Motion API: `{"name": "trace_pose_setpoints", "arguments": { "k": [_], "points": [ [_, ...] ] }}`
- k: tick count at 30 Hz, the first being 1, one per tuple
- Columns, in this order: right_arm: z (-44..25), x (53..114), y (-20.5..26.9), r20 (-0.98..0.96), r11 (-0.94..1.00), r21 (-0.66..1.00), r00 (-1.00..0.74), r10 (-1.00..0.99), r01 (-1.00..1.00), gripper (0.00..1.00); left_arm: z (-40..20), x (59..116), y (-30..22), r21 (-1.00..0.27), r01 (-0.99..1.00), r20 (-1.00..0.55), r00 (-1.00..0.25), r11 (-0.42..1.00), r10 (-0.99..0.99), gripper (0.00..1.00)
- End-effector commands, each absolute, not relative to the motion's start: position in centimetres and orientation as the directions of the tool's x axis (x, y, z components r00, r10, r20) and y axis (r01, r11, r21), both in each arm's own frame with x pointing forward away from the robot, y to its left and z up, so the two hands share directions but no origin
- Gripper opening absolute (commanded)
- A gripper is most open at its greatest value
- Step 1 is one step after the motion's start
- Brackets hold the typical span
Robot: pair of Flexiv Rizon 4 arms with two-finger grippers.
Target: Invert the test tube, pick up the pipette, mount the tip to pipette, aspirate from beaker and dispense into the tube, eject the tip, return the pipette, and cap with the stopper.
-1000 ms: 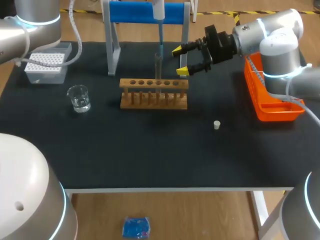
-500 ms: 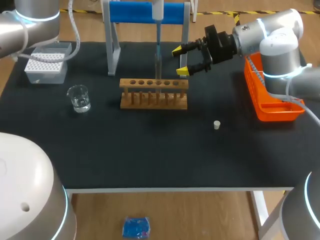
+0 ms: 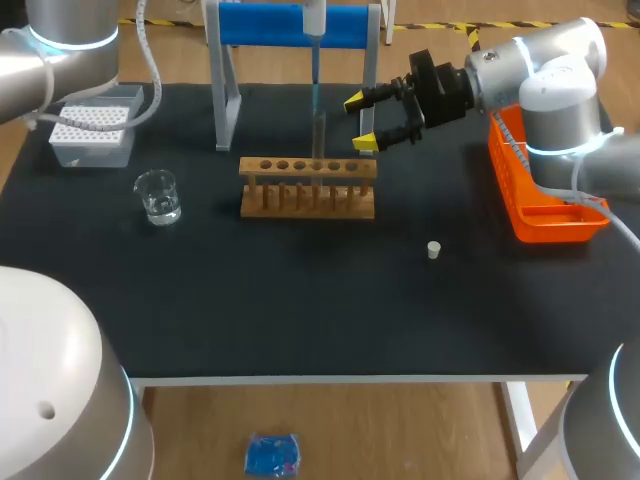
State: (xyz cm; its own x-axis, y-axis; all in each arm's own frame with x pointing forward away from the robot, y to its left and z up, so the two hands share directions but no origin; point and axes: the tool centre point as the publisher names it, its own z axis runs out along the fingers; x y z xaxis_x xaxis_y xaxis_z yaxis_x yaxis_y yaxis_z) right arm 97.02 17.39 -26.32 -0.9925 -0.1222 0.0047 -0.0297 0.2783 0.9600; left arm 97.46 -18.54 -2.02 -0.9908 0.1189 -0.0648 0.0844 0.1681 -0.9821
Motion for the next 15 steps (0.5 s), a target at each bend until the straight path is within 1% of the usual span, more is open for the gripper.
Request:
{"name": "trace_pose_setpoints", "arguments": {
  "k": [1, 15],
  "points": [
    [-26.3, 97.1, 17.4, 0.005, 0.28, 0.96, -0.992, -0.125, -0.03, 1.0, -2.2, 97.2, -18.5, -0.983, 0.087, -0.069, -0.991, 0.16, 0.116, 0.0],
    [-26.3, 97.1, 17.4, 0.005, 0.28, 0.96, -0.992, -0.125, -0.03, 1.0, 0.5, 96.4, -18.6, -0.985, 0.079, -0.064, -0.993, 0.154, 0.101, 0.0]
  ]
}}
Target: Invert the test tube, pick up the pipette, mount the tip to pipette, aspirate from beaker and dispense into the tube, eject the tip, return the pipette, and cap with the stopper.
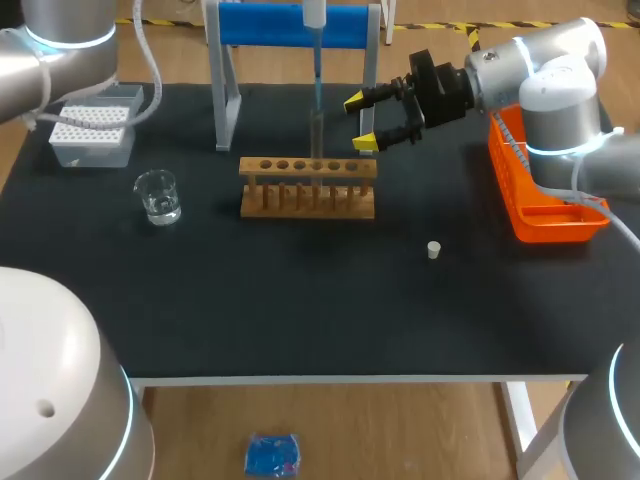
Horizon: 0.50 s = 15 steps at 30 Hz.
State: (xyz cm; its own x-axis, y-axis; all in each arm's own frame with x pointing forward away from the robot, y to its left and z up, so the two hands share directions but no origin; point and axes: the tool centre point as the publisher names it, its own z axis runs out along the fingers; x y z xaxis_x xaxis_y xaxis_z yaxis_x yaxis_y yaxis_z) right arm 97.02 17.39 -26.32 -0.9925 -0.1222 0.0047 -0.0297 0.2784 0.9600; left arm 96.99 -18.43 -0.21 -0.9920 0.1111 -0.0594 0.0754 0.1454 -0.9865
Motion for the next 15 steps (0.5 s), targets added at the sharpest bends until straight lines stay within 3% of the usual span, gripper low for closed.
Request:
{"name": "trace_pose_setpoints", "arguments": {
  "k": [1, 15],
  "points": [
    [-26.34, 97.11, 17.36, 0.005, 0.28, 0.96, -0.992, -0.125, -0.03, 1.0, 0.69, 96.36, -18.63, -0.984, 0.082, -0.067, -0.993, 0.156, 0.102, 0.0],
    [-26.34, 97.11, 17.36, 0.005, 0.28, 0.96, -0.992, -0.125, -0.03, 1.0, 0.51, 96.27, -18.82, -0.983, 0.079, -0.062, -0.993, 0.164, 0.102, 0.0]
  ]
}}
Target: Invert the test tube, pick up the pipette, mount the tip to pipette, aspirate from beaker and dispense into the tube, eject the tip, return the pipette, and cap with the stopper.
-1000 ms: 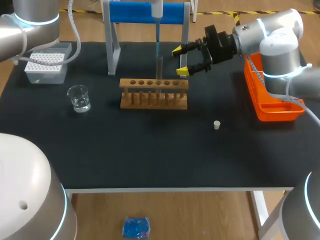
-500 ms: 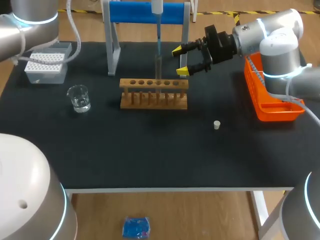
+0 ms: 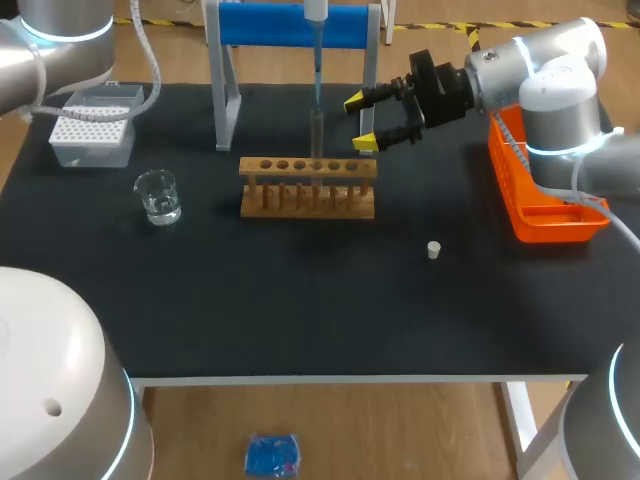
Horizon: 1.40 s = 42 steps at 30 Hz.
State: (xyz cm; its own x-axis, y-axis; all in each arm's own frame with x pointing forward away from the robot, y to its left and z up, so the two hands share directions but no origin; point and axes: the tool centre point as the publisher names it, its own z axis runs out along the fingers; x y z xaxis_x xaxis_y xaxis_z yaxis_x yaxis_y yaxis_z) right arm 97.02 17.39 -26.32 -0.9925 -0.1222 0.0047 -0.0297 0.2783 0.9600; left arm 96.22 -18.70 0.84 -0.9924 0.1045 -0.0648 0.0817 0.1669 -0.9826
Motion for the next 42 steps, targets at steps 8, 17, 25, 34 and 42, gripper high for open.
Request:
{"name": "trace_pose_setpoints", "arguments": {
  "k": [8, 17, 25, 34, 42],
  "points": [
    [-26.3, 97.1, 17.4, 0.005, 0.28, 0.96, -0.992, -0.125, -0.03, 1.0, -0.7, 96.8, -18.6, -0.986, 0.072, -0.056, -0.993, 0.148, 0.108, 0.0],
    [-26.3, 97.1, 17.4, 0.005, 0.28, 0.96, -0.992, -0.125, -0.03, 1.0, -1.5, 97.0, -18.5, -0.989, 0.055, -0.041, -0.993, 0.136, 0.106, 0.0],
    [-26.3, 97.1, 17.4, 0.005, 0.28, 0.96, -0.992, -0.125, -0.03, 1.0, -2.1, 96.9, -18.5, -0.989, 0.026, -0.011, -0.995, 0.144, 0.103, 0.0],
    [-26.3, 97.1, 17.4, 0.005, 0.28, 0.96, -0.992, -0.125, -0.03, 1.0, -2.3, 97.0, -18.4, -0.985, 0.009, 0.006, -0.996, 0.17, 0.085, 0.0],
    [-26.3, 97.1, 17.4, 0.005, 0.28, 0.96, -0.992, -0.125, -0.03, 1.0, -2.5, 97.0, -18.1, -0.981, 0.01, -0.002, -0.999, 0.193, 0.043, 0.0]
  ]
}}
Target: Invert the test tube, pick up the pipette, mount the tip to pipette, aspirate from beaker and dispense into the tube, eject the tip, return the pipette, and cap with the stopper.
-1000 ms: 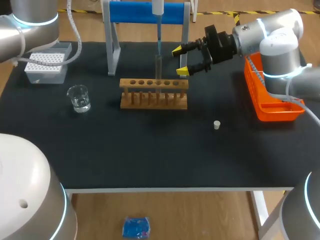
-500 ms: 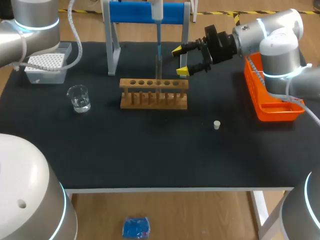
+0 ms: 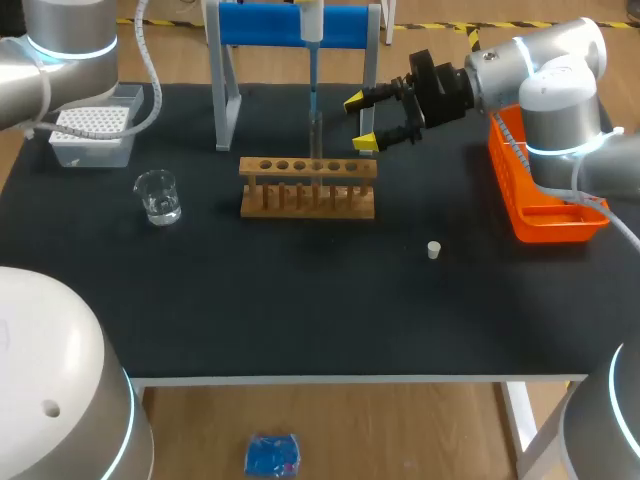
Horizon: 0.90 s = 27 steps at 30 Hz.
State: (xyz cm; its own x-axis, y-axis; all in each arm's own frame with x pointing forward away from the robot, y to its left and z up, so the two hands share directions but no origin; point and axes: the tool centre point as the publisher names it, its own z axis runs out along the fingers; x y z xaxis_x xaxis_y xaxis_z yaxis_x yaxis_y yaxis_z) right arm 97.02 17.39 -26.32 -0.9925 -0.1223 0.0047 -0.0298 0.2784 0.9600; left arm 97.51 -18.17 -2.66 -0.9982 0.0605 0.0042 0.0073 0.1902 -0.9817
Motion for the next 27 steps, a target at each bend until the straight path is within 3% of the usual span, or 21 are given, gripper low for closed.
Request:
{"name": "trace_pose_setpoints", "arguments": {
  "k": [1, 27],
  "points": [
    [-26.34, 97.11, 17.36, 0.005, 0.28, 0.96, -0.992, -0.125, -0.03, 1.0, -2.49, 97.03, -18.04, -0.981, 0.012, -0.005, -0.999, 0.195, 0.04, 0.0],
    [-26.34, 97.11, 17.36, 0.005, 0.28, 0.96, -0.992, -0.125, -0.03, 1.0, -2.8, 97.43, -17.68, -0.993, 0.077, -0.075, -0.997, 0.088, 0.034, 0.0]
  ]
}}
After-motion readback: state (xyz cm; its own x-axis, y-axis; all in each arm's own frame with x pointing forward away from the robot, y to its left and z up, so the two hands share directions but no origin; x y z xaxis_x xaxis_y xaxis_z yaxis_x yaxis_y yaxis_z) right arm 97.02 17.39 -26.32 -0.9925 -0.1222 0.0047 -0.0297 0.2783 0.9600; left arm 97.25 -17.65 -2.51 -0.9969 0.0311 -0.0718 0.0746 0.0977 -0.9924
